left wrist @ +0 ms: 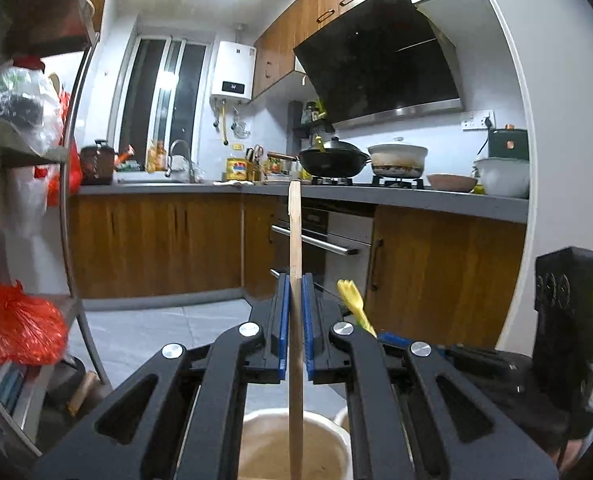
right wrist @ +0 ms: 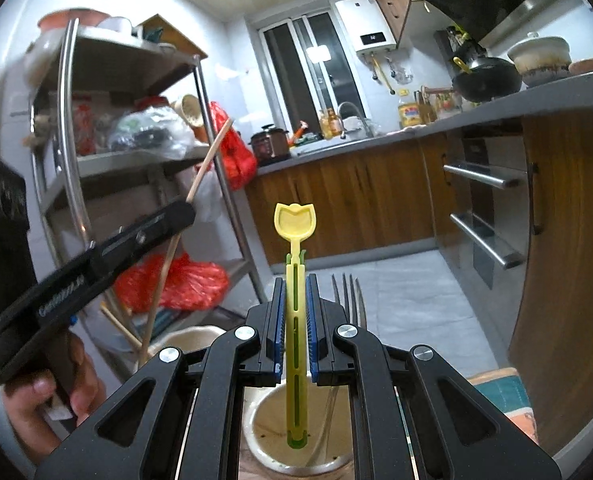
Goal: Organize utensils
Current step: 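Lift and carry the yellow spoon with the right tool while the left tool carries the chopstick, then lower the yellow spoon into the short cup while the left tool drops the chopstick in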
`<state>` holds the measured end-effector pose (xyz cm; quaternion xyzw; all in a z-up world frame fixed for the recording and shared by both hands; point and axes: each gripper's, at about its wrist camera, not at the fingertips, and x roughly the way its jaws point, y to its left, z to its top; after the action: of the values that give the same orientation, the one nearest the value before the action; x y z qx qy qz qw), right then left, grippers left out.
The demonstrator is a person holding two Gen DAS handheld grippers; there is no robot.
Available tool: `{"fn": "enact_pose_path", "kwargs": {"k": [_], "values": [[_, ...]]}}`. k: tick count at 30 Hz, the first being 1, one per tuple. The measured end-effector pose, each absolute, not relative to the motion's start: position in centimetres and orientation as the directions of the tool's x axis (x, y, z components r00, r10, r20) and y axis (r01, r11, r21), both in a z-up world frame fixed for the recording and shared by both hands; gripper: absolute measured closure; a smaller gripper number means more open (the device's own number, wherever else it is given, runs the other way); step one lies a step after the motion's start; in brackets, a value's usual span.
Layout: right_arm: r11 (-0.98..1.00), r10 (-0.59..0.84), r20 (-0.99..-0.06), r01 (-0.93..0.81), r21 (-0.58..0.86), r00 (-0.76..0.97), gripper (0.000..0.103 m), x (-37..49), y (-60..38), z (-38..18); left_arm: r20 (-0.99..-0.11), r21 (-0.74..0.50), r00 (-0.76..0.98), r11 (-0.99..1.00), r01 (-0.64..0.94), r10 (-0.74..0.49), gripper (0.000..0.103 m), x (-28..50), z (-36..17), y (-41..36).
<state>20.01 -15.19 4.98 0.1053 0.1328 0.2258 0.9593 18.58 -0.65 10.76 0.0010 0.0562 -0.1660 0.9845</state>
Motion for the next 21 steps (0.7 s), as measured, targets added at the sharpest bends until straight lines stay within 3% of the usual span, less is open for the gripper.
{"fn": "enact_pose_path", "kwargs": {"k": [13, 21], "values": [[0.898, 0.440, -0.264, -0.415, 0.147, 0.858, 0.092, 19.3, -14.0, 3.6, -0.140, 0.074, 0.935, 0.938, 0.339, -0.326, 0.097, 16.0, 9.0, -0.2], [0.899, 0.437, -0.298, -0.418, 0.128, 0.849, 0.092, 18.2, -14.7, 3.3, -0.227, 0.087, 0.928, 0.943, 0.320, -0.294, 0.097, 13.6, 7.8, 0.6]]}}
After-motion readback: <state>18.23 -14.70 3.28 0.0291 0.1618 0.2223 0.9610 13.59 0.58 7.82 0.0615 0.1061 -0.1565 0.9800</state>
